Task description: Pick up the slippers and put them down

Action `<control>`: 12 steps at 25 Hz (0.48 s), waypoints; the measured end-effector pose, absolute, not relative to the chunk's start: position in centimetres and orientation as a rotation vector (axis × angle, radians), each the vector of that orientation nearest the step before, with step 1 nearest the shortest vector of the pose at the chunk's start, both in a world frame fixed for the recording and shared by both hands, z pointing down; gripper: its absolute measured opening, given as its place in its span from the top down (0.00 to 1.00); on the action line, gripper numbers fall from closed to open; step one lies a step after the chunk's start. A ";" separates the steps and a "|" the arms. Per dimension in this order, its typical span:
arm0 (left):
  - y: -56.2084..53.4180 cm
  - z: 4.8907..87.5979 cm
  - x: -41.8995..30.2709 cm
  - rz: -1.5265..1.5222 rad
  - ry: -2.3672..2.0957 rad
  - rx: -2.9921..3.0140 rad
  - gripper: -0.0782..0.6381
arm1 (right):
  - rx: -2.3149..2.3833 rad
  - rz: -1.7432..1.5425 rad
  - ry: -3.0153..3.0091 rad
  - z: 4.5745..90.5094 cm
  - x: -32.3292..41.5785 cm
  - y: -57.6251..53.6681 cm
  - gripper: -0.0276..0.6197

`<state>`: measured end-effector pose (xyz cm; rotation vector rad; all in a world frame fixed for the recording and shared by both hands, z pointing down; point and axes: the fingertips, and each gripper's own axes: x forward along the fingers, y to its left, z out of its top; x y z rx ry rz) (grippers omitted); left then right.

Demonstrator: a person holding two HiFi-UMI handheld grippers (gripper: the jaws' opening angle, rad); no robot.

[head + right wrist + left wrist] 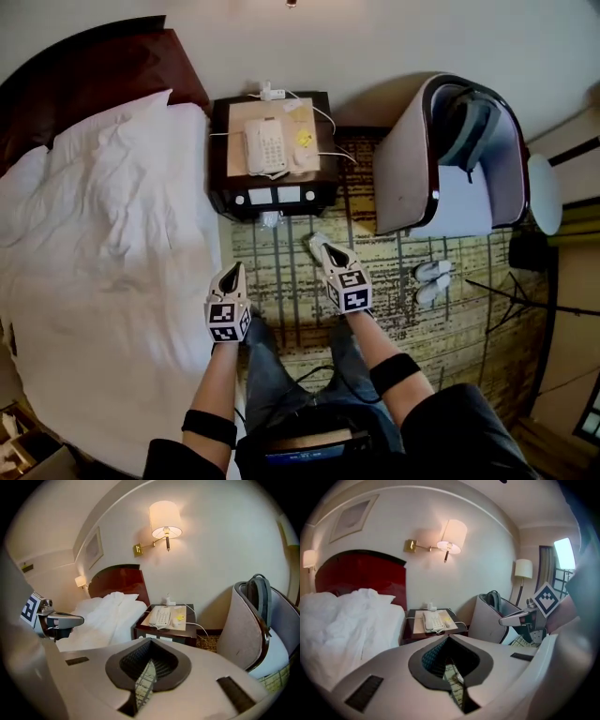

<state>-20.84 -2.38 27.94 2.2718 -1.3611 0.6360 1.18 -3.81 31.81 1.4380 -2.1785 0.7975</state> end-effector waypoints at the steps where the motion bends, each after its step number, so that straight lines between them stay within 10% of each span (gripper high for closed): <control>1: -2.3 26.7 -20.6 0.634 -1.365 2.287 0.89 | 1.430 0.785 -2.194 30.3 1.7 -3.6 0.96; 12: 0.9 18.0 -18.1 0.612 -1.290 2.432 0.89 | 1.372 0.610 -2.271 20.3 4.2 0.9 0.96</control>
